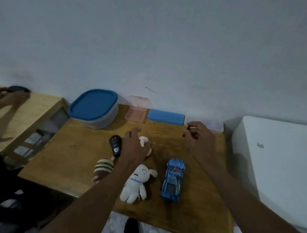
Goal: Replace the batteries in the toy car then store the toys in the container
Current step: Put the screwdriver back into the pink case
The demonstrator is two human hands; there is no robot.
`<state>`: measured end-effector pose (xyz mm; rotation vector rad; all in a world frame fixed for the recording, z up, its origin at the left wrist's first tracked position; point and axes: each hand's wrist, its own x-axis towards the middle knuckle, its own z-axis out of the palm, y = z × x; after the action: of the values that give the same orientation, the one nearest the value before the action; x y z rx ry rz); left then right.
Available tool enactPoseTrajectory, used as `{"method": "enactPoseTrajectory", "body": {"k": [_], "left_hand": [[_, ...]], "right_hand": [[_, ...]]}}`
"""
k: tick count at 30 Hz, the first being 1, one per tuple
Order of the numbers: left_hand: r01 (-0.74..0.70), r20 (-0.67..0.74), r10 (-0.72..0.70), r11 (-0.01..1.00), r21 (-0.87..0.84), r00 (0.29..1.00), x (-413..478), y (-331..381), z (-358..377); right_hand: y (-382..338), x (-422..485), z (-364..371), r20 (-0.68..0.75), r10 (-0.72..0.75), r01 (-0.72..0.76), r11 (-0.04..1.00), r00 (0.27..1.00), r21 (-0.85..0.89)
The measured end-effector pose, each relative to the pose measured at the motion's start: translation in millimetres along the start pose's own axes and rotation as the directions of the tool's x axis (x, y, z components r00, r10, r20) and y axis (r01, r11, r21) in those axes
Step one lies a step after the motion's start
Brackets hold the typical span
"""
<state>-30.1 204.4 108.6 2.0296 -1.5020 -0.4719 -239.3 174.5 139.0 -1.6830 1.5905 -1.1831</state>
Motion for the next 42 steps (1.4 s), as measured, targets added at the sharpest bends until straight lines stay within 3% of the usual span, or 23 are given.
{"method": "enactPoseTrajectory", "body": {"k": [3,6,12,17,20,26,34,42], "left_hand": [[0.046,-0.016,-0.046,0.999,-0.006,0.999,25.5,-24.2,-16.5],[0.075,-0.012,-0.075,0.997,-0.02,0.997,58.5,-48.1,-22.8],[0.016,0.092,-0.01,0.998,-0.06,0.996,137.2,-80.1,-23.1],[-0.059,0.247,0.053,0.998,0.018,0.967,194.5,-101.8,-9.3],[0.012,0.291,-0.002,0.999,-0.032,0.957,214.3,-116.1,-0.1],[0.111,0.322,-0.064,0.986,-0.128,0.945,229.3,-133.7,17.3],[0.163,0.399,-0.047,0.951,-0.263,0.916,243.0,-141.8,23.6],[0.194,0.397,-0.046,0.92,-0.341,0.917,243.4,-140.3,21.4]], "right_hand": [[-15.3,18.2,31.0,0.04,0.052,-0.056,0.993,0.998,0.105],[-29.5,39.4,65.0,0.031,0.063,-0.066,0.993,0.998,0.1],[-43.2,89.7,140.6,0.042,0.123,-0.127,0.987,0.991,0.096],[-33.8,129.2,198.2,0.053,0.232,-0.233,0.973,0.971,-0.001],[-25.6,142.9,227.0,0.112,0.273,-0.258,0.958,0.956,-0.128],[-10.2,155.6,271.7,0.251,0.243,-0.151,0.929,0.937,-0.339],[-4.4,163.6,297.2,0.373,0.214,0.069,0.784,0.903,-0.617],[-1.3,165.9,309.0,0.434,0.237,0.163,0.692,0.869,-0.704]]}}
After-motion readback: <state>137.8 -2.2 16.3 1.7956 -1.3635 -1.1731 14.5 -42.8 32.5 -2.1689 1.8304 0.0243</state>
